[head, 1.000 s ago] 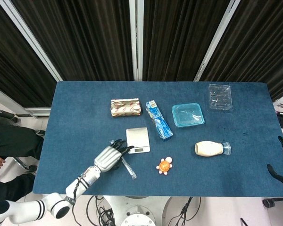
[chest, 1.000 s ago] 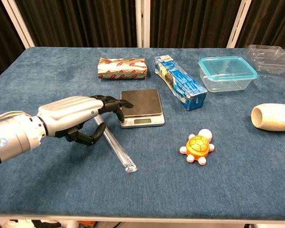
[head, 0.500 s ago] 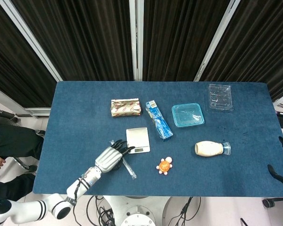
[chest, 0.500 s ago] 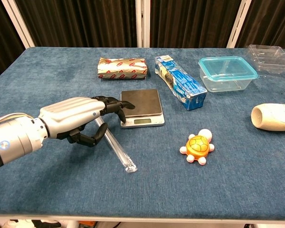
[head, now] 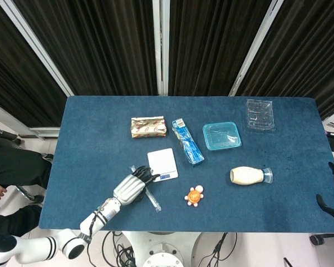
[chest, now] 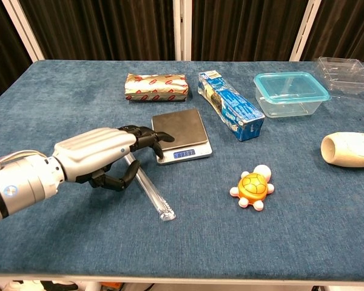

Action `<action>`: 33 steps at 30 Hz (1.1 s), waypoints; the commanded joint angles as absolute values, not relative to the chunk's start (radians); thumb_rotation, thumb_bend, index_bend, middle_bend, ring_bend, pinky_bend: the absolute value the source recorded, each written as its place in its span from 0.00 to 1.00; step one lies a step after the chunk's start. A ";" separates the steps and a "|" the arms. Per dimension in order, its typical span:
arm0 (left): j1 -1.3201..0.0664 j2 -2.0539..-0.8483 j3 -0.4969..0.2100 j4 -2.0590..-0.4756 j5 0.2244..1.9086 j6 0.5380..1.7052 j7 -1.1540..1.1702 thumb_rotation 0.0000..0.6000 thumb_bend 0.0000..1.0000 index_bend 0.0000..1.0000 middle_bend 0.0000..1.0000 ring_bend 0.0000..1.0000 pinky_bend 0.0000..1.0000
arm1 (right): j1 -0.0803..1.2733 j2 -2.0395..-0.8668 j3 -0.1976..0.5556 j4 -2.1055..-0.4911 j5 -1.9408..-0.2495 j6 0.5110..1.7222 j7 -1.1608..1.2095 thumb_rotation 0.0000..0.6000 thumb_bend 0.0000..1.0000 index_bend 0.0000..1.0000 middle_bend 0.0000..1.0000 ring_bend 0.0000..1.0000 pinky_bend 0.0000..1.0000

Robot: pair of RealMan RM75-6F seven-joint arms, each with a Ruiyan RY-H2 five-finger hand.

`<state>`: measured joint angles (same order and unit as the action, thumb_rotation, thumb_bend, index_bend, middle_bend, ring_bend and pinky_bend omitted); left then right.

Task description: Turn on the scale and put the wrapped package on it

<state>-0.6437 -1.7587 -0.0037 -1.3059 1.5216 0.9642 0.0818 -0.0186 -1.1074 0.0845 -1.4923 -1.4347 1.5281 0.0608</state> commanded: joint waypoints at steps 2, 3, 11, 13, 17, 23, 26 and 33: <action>-0.645 -1.763 0.002 -1.297 1.525 0.968 0.108 1.00 0.77 0.07 0.25 0.00 0.00 | -0.019 -1.108 0.085 -1.491 -1.431 1.525 0.062 1.00 0.21 0.00 0.00 0.00 0.00; -0.645 -1.764 0.002 -1.296 1.526 0.969 0.113 1.00 0.77 0.07 0.25 0.00 0.00 | -0.019 -1.108 0.085 -1.490 -1.431 1.525 0.063 1.00 0.21 0.00 0.00 0.00 0.00; -0.650 -1.746 -0.015 -1.323 1.540 1.008 0.128 1.00 0.77 0.07 0.25 0.00 0.00 | -0.021 -1.106 0.087 -1.492 -1.431 1.528 0.066 1.00 0.21 0.00 0.00 0.00 0.00; -0.649 -1.732 -0.022 -1.337 1.545 1.026 0.130 1.00 0.77 0.07 0.25 0.00 0.00 | -0.021 -1.105 0.088 -1.492 -1.432 1.530 0.067 1.00 0.21 0.00 0.00 0.00 0.00; -0.644 -1.691 -0.042 -1.379 1.552 1.069 0.134 1.00 0.77 0.07 0.25 0.00 0.00 | -0.021 -1.106 0.088 -1.491 -1.432 1.529 0.068 1.00 0.22 0.00 0.00 0.00 0.00; -0.641 -1.651 -0.066 -1.419 1.546 1.099 0.122 1.00 0.76 0.07 0.24 0.00 0.00 | -0.019 -1.110 0.086 -1.492 -1.435 1.526 0.062 1.00 0.22 0.00 0.00 0.00 0.00; -0.645 -1.650 -0.089 -1.411 1.524 1.102 0.096 1.00 0.76 0.07 0.24 0.00 0.00 | -0.019 -1.109 0.086 -1.497 -1.439 1.530 0.056 1.00 0.22 0.00 0.00 0.00 0.00; -0.709 -1.681 -0.190 -1.322 1.447 1.046 -0.001 1.00 0.45 0.05 0.19 0.00 0.00 | -0.019 -1.102 0.088 -1.514 -1.439 1.533 0.041 1.00 0.22 0.00 0.00 0.00 0.00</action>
<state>-0.6851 -1.6658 -0.1605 -1.3499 1.4705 1.0652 0.0253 -0.0190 -1.1027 0.0875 -1.5136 -1.4393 1.5331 0.0416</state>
